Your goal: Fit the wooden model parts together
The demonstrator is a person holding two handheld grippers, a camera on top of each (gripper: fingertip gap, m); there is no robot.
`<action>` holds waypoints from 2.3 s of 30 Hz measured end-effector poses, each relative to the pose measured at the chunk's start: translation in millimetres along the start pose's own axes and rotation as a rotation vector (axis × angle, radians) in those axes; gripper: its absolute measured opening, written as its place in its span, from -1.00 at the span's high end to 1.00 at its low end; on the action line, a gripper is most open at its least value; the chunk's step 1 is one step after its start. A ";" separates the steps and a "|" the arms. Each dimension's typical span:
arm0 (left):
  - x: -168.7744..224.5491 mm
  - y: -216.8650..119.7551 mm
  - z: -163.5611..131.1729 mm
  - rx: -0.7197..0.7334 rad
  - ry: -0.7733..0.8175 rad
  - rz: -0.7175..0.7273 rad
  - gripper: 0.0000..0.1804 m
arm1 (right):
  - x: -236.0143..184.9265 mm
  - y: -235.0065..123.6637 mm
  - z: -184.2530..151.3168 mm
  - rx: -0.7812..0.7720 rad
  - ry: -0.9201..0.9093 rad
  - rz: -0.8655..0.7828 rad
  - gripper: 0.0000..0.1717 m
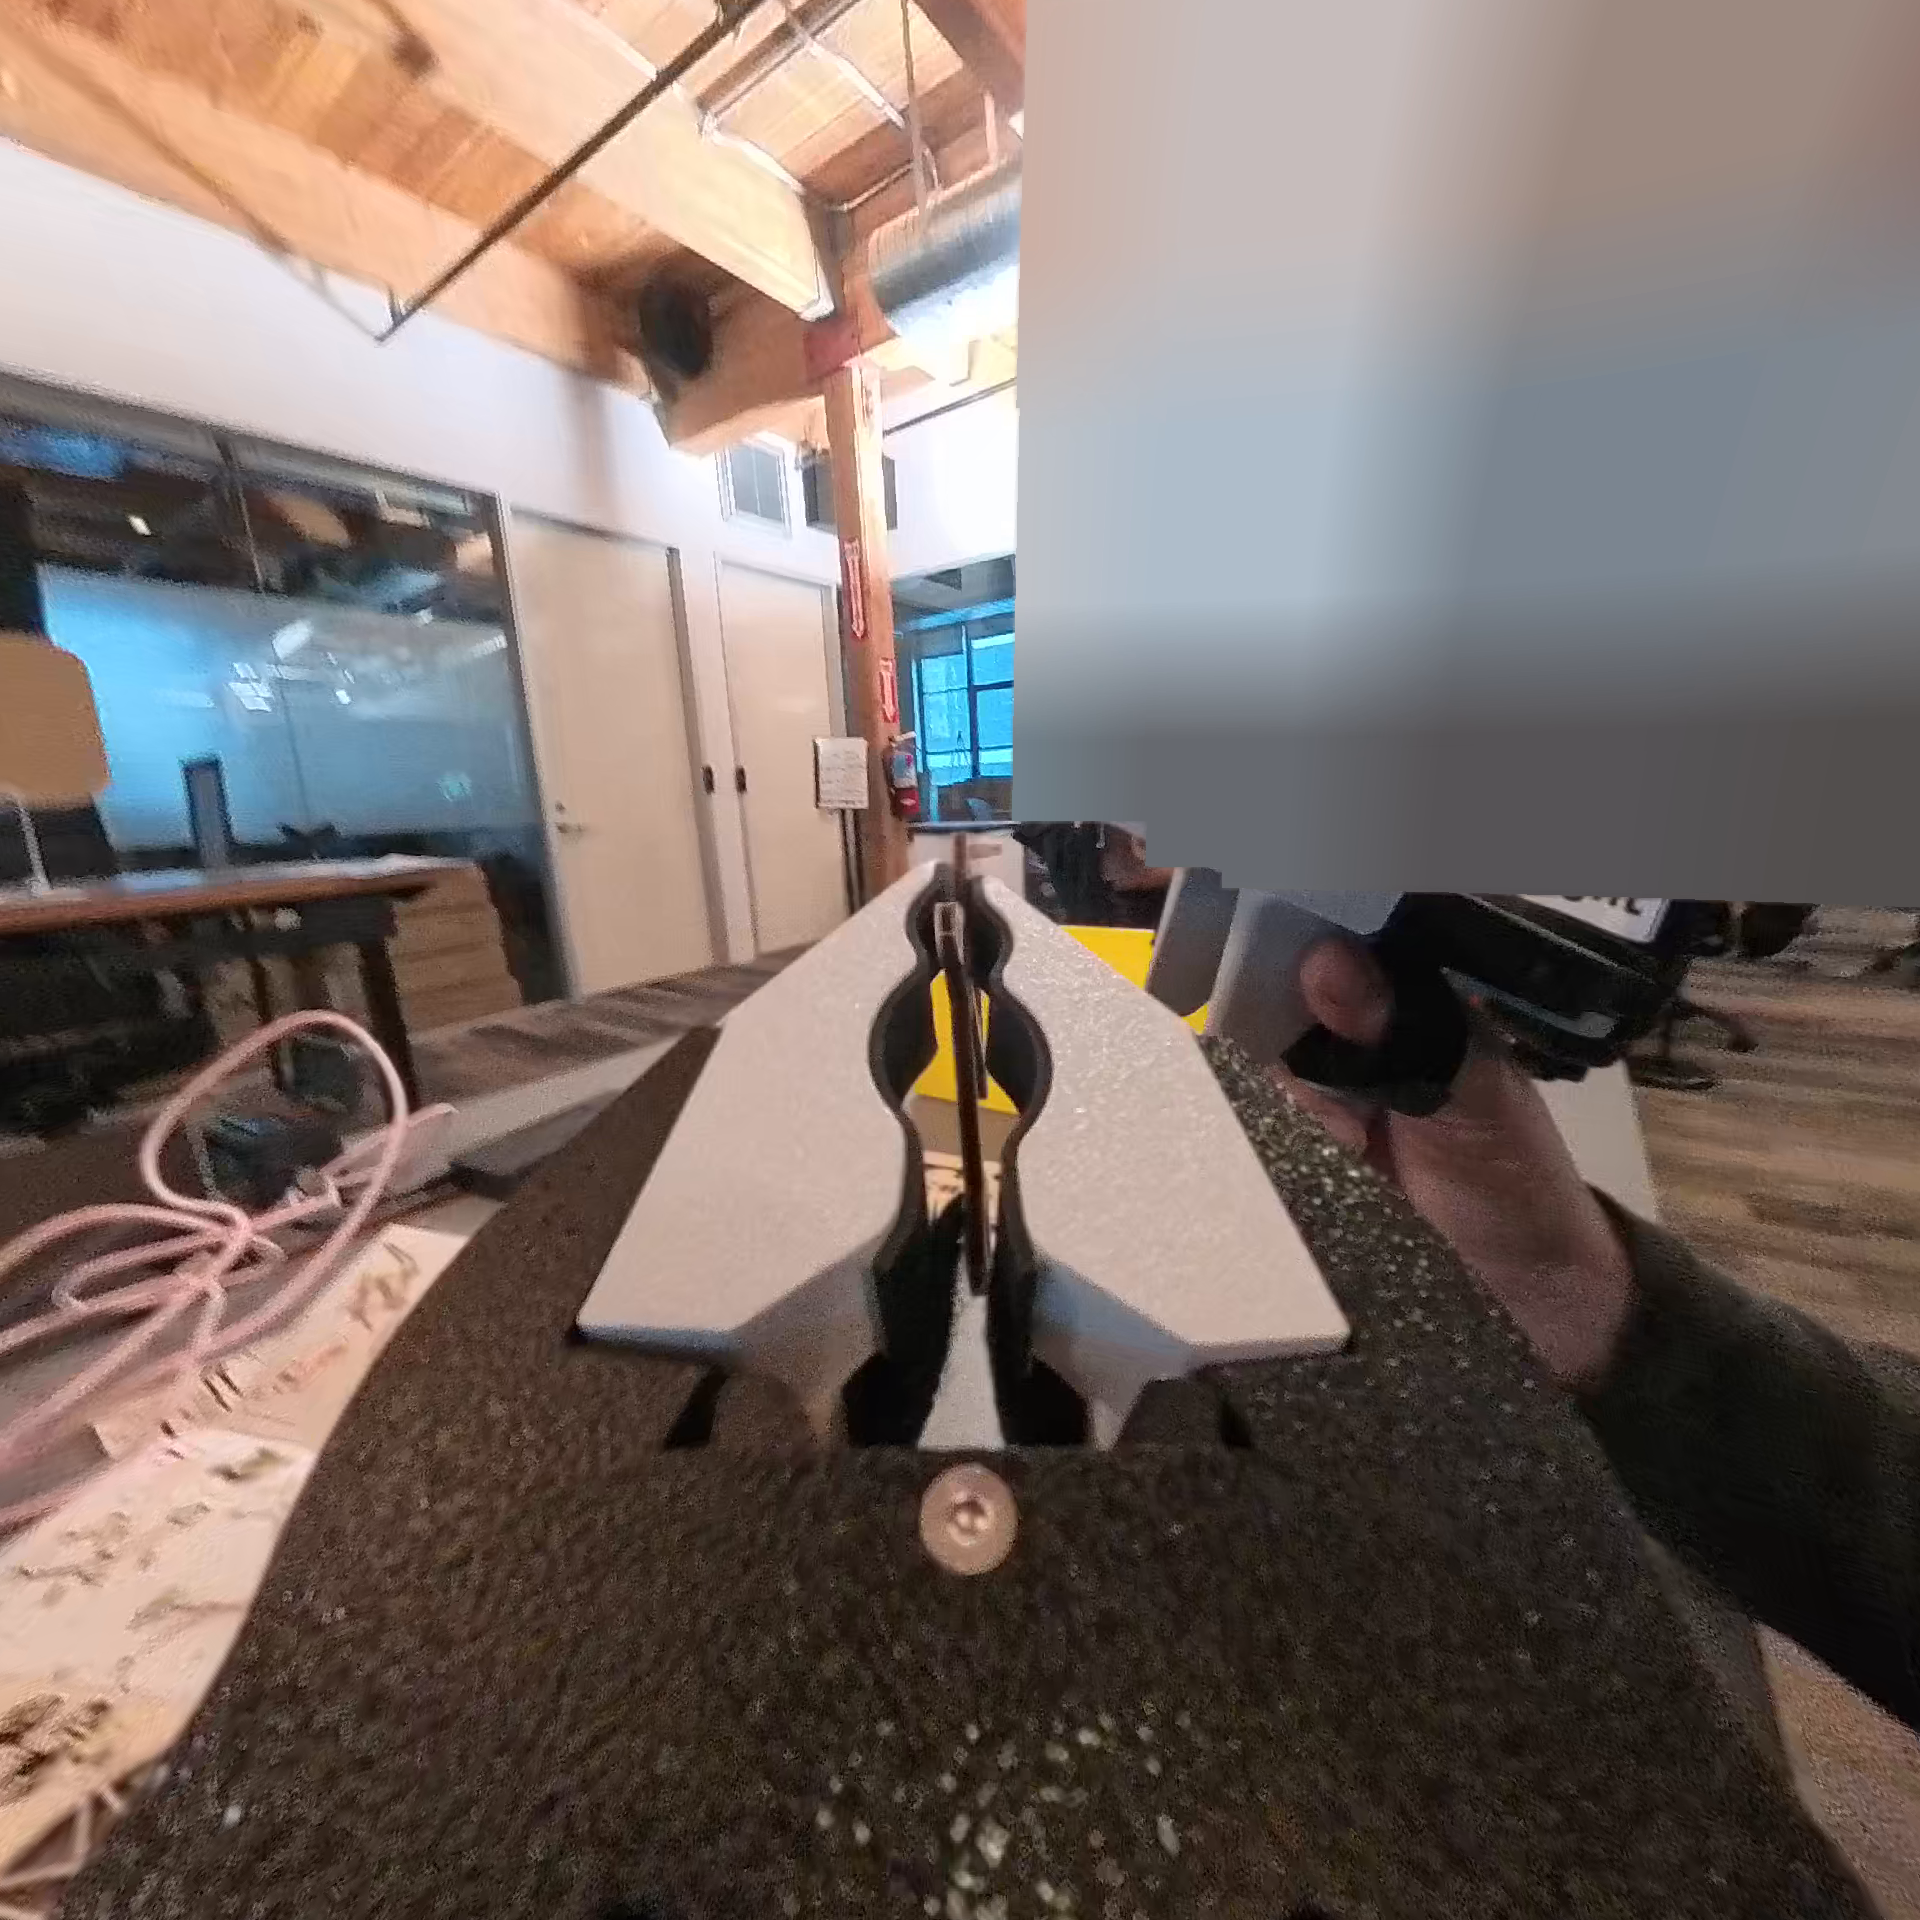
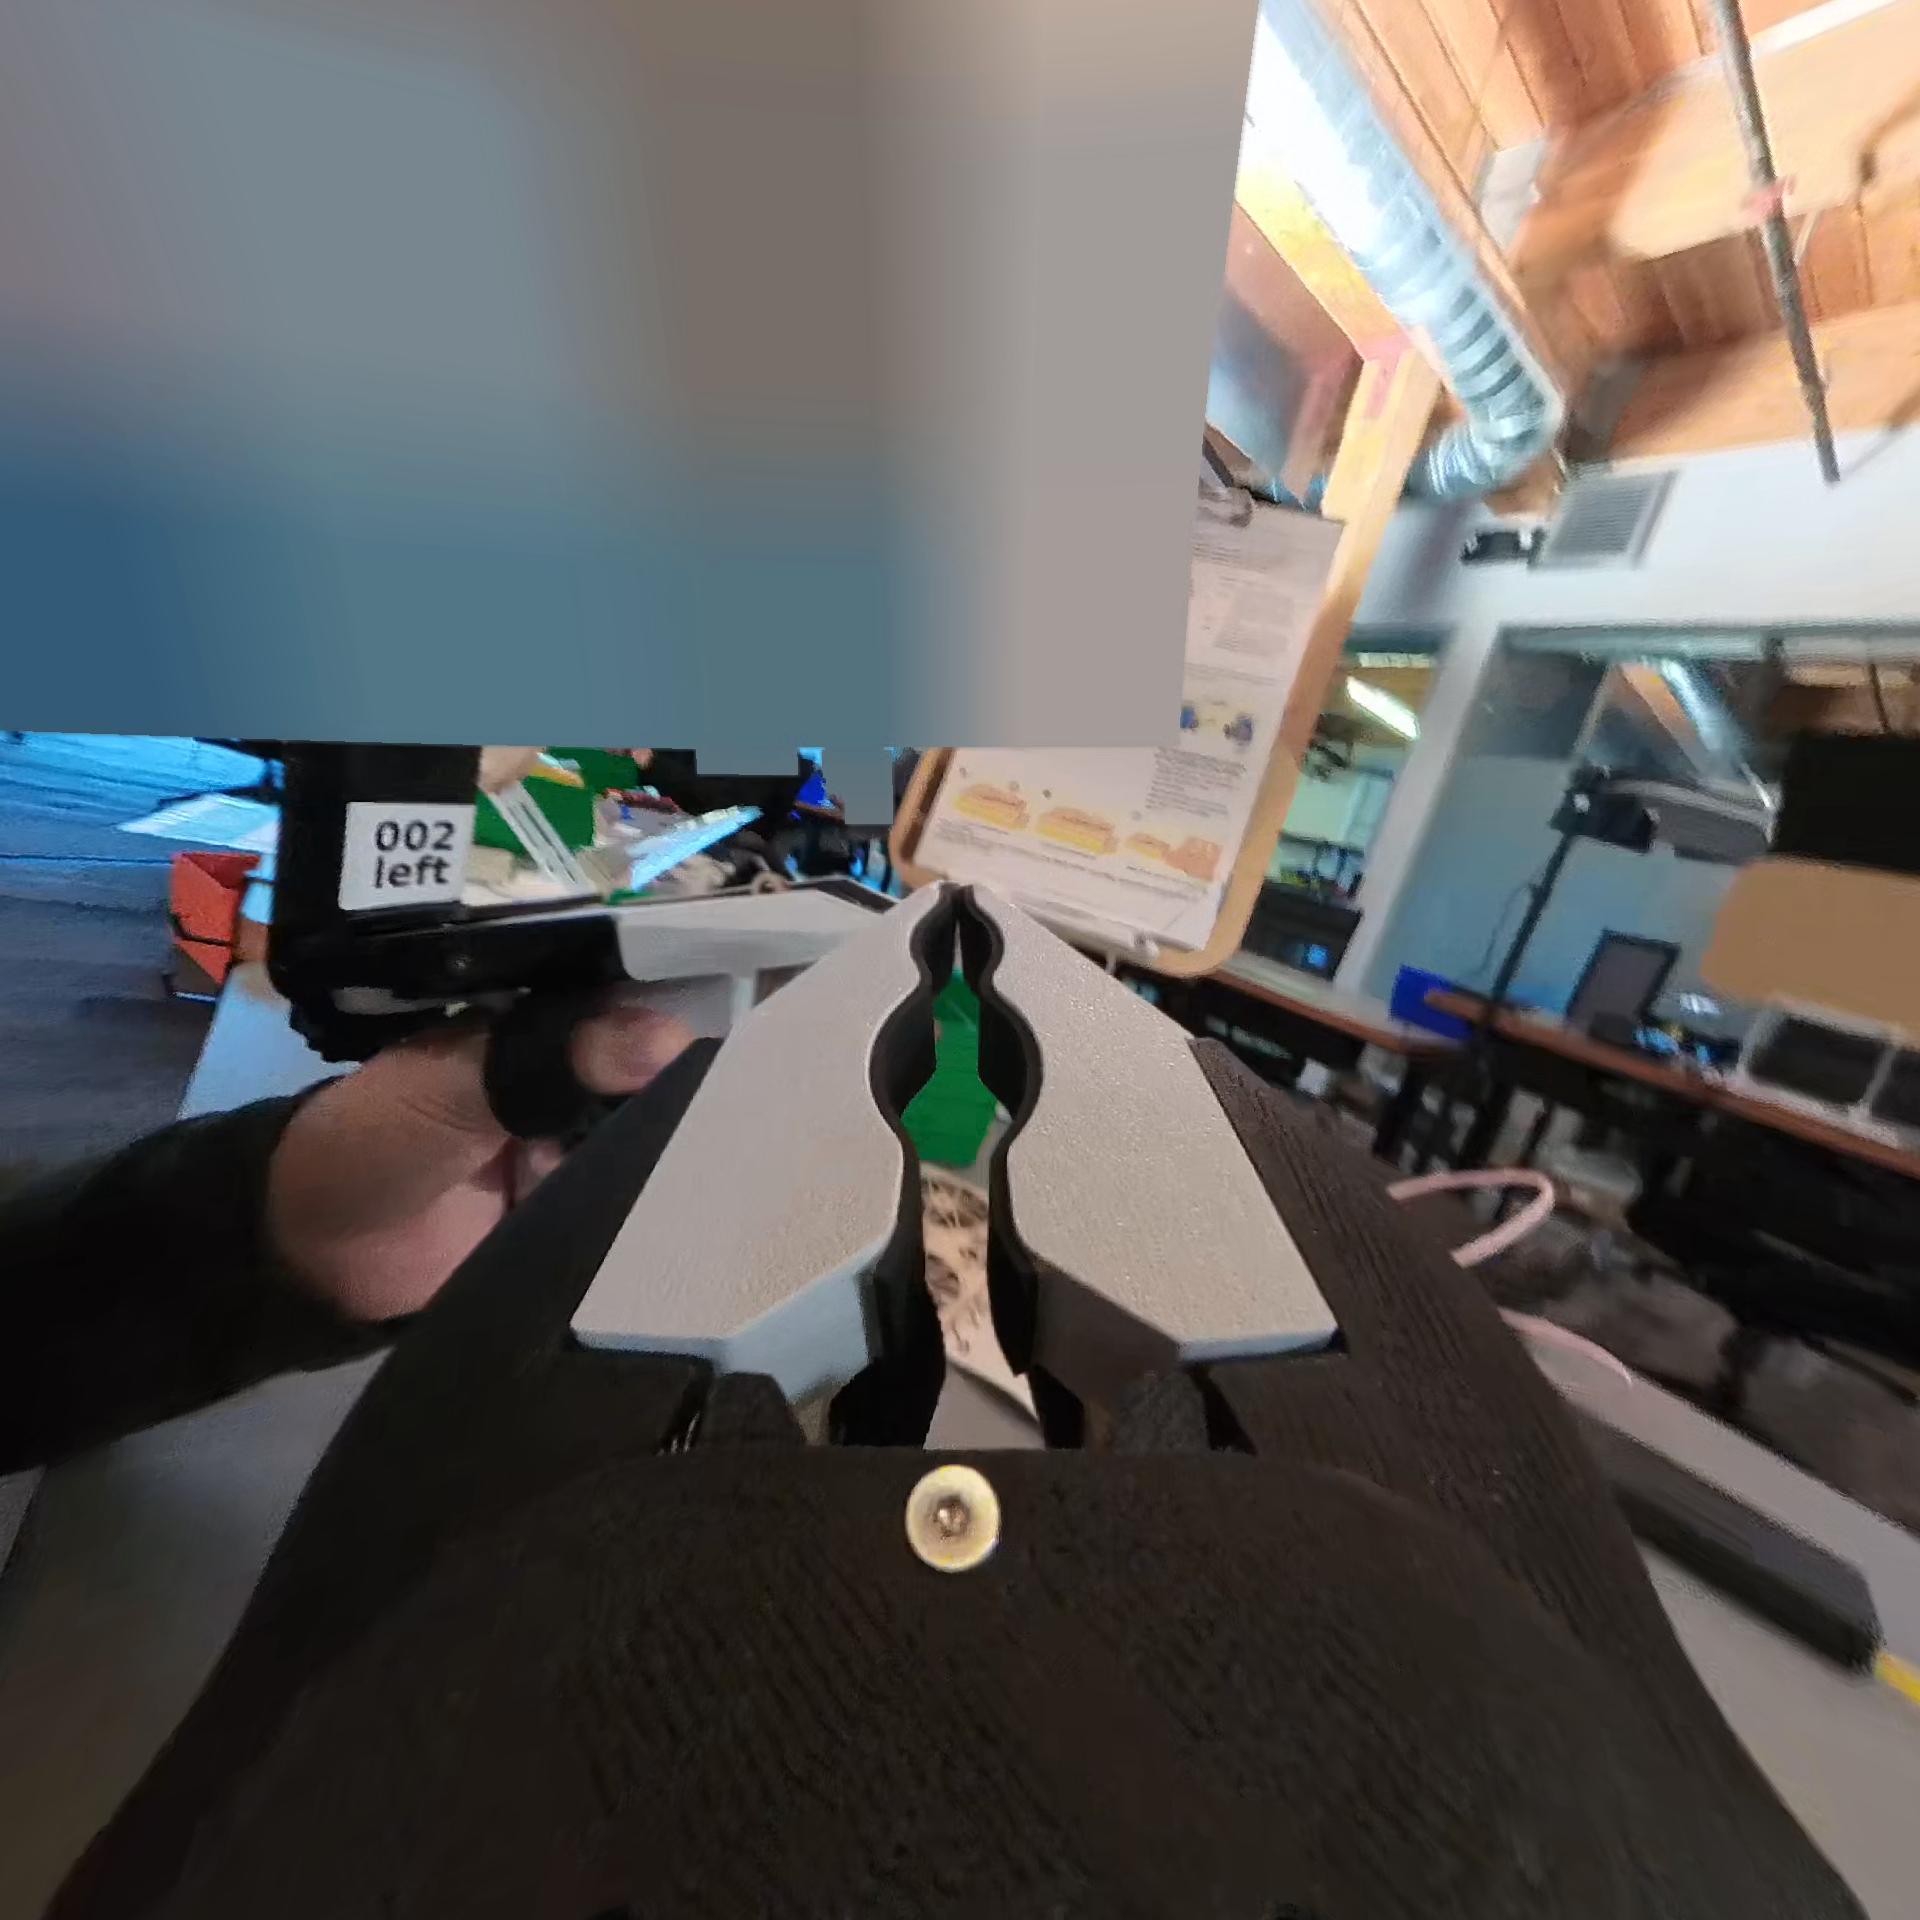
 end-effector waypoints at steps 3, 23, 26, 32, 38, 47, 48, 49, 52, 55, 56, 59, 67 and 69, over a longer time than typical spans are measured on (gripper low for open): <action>-5.6 0.2 -4.7 -0.017 -0.084 -0.011 1.00 | 9.7 3.6 -8.1 -0.130 0.041 -0.048 1.00; -13.4 6.5 -37.1 -0.135 -0.166 -0.054 1.00 | -8.2 21.7 -17.6 -0.646 -0.197 -0.120 1.00; -11.2 5.9 -32.4 -0.139 -0.102 -0.055 1.00 | -18.3 26.8 -22.5 -0.758 -0.283 -0.081 1.00; -9.9 5.9 -29.8 -0.147 -0.105 -0.075 1.00 | -14.5 26.1 -17.1 -0.730 -0.271 -0.084 1.00; -14.0 4.5 -32.0 -0.131 -0.162 -0.069 1.00 | -9.9 28.3 -12.6 -0.717 -0.272 -0.153 1.00; -16.7 3.9 -34.8 -0.133 -0.197 -0.056 1.00 | -0.7 29.1 -6.8 -0.667 -0.200 -0.254 1.00; -16.9 3.8 -35.1 -0.132 -0.202 -0.056 1.00 | -1.6 30.0 -6.8 -0.666 -0.207 -0.252 1.00; -17.2 3.7 -35.0 -0.129 -0.204 -0.055 1.00 | -2.0 30.9 -6.8 -0.665 -0.213 -0.253 0.98; -17.3 3.4 -34.6 -0.124 -0.202 -0.055 1.00 | -1.9 33.1 -8.1 -0.669 -0.211 -0.256 0.94; -16.4 3.3 -32.9 -0.115 -0.181 -0.046 1.00 | -1.9 35.5 -10.6 -0.668 -0.196 -0.255 0.95; -16.2 3.0 -31.7 -0.108 -0.169 -0.040 1.00 | -1.8 36.0 -11.4 -0.667 -0.191 -0.257 0.98; -16.2 1.9 -28.2 -0.095 -0.130 -0.023 1.00 | -1.9 37.2 -12.4 -0.658 -0.185 -0.273 0.99; -17.5 0.6 -27.0 -0.085 -0.119 -0.005 1.00 | -3.4 42.2 -12.2 -0.634 -0.174 -0.282 0.97; -17.6 0.6 -27.1 -0.087 -0.114 -0.002 1.00 | -3.1 42.6 -12.6 -0.634 -0.169 -0.282 0.98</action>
Point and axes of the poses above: each gripper's, where its closed fingertips meet, y out along the fingers, z out of its top, x = y × z across the jaws, the point moved 8 cm from there along -y, back along the fingers, and after that the axes turned 12 degrees about y, right-handed, at the moved point
